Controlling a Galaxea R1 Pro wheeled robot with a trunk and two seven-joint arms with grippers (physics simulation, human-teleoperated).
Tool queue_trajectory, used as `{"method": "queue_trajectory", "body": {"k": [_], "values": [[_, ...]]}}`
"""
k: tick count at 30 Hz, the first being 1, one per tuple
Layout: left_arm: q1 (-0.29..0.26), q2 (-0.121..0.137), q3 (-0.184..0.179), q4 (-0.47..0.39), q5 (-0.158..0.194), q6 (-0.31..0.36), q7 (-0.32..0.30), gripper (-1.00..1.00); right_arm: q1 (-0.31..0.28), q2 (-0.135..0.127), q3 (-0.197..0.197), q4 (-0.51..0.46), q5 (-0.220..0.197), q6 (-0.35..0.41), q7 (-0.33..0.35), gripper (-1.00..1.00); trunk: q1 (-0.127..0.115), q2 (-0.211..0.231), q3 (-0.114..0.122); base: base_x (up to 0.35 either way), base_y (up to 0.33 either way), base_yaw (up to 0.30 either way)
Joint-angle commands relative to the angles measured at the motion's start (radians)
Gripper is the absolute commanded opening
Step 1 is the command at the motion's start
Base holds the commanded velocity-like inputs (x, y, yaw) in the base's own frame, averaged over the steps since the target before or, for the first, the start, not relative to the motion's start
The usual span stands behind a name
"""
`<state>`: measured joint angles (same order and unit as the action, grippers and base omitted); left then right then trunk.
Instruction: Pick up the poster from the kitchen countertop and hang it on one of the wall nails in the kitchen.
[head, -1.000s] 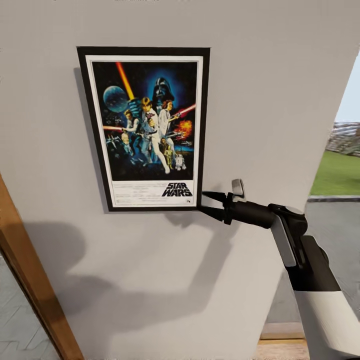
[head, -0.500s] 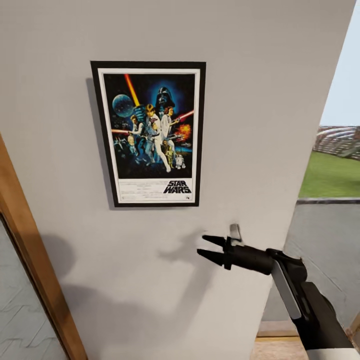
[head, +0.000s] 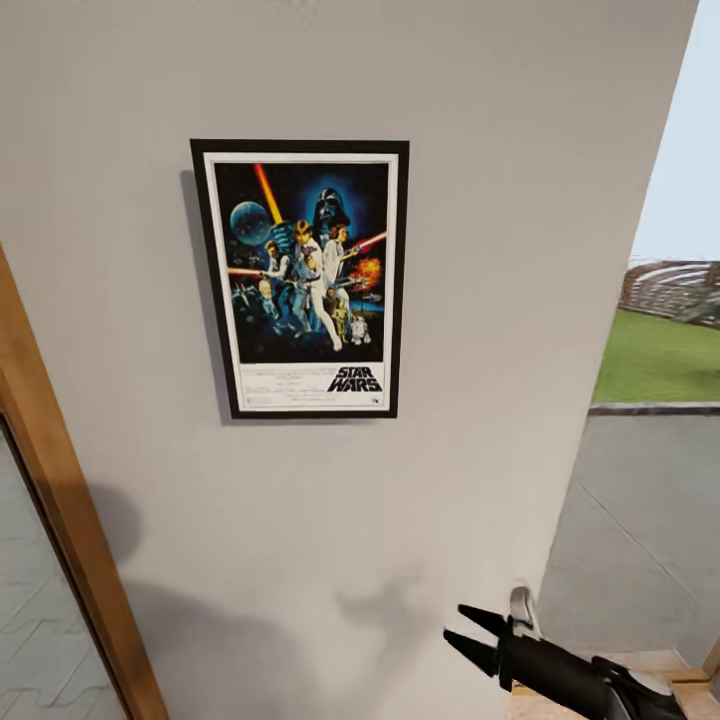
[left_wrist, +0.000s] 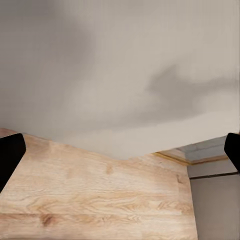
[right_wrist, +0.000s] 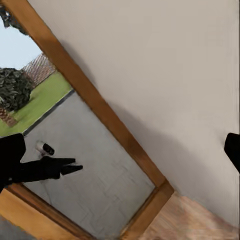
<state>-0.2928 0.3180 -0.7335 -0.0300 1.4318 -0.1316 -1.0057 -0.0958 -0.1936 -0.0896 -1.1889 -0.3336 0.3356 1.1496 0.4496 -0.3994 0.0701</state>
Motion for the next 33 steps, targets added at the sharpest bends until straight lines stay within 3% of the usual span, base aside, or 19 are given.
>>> {"method": "queue_trajectory", "body": {"k": [1,5,8,10,11,12,13,15,19,25,27,28,33], "values": [[0.000,-0.001,-0.009,0.000,0.004,-0.009,0.007,1.00,0.012,-0.002,-0.002,0.026,-0.003,-0.012,0.002,1.00,0.000,-0.001,0.001,0.000,0.000,0.000],[0.003,-0.005,-0.009,0.004,0.004,-0.009,0.031,1.00,0.054,-0.016,-0.014,0.351,0.083,-0.254,-0.001,1.00,0.000,-0.001,0.008,0.000,0.000,0.000],[0.009,-0.008,-0.010,0.005,0.003,-0.008,0.033,1.00,0.057,-0.020,-0.016,0.459,0.097,-0.334,-0.007,1.00,0.000,-0.001,0.013,0.000,0.000,0.000],[0.020,-0.022,-0.011,0.005,0.002,-0.008,0.035,1.00,0.059,-0.024,-0.017,0.584,0.106,-0.400,-0.042,1.00,0.000,-0.001,0.016,0.000,0.000,0.000],[0.024,-0.028,-0.011,0.005,-0.004,-0.008,0.037,1.00,0.060,-0.027,-0.017,0.638,0.109,-0.425,-0.081,1.00,0.000,-0.001,0.018,0.000,0.000,0.000],[0.042,-0.037,-0.011,0.005,-0.041,-0.008,0.041,1.00,0.060,-0.029,-0.011,0.792,0.113,-0.526,-0.284,1.00,0.000,-0.001,0.020,0.000,0.000,0.000],[0.046,-0.038,-0.011,0.005,-0.045,-0.008,0.043,1.00,0.060,-0.029,-0.010,0.814,0.114,-0.537,-0.319,1.00,0.000,-0.001,0.021,0.000,0.000,0.000],[0.069,-0.040,-0.011,0.005,-0.057,-0.008,0.094,1.00,0.061,-0.026,-0.004,0.898,0.134,-0.573,-0.484,1.00,0.000,-0.001,0.025,0.000,0.000,0.000],[0.079,-0.050,-0.013,0.005,-0.061,-0.008,0.209,1.00,0.061,-0.020,-0.003,0.953,0.164,-0.584,-0.662,1.00,0.000,-0.001,0.031,0.000,0.000,0.000],[0.081,-0.065,-0.013,0.005,-0.062,-0.007,0.379,1.00,0.061,0.002,-0.003,0.985,0.171,-0.587,-0.825,1.00,0.000,-0.001,0.041,0.000,0.000,0.000],[0.081,-0.069,-0.013,0.005,-0.062,-0.008,0.497,1.00,0.061,0.015,-0.004,0.990,0.171,-0.586,-0.916,1.00,0.000,-0.001,0.045,0.000,0.000,0.000],[0.081,-0.070,-0.013,0.005,-0.062,-0.008,0.644,1.00,0.061,0.033,-0.004,0.993,0.171,-0.586,-1.033,1.00,0.000,-0.001,0.045,0.000,0.000,0.000],[0.081,-0.071,-0.013,0.005,-0.062,-0.008,0.721,1.00,0.061,0.053,-0.005,0.996,0.168,-0.579,-1.075,1.00,0.000,-0.001,0.047,0.000,0.000,0.000]]}}
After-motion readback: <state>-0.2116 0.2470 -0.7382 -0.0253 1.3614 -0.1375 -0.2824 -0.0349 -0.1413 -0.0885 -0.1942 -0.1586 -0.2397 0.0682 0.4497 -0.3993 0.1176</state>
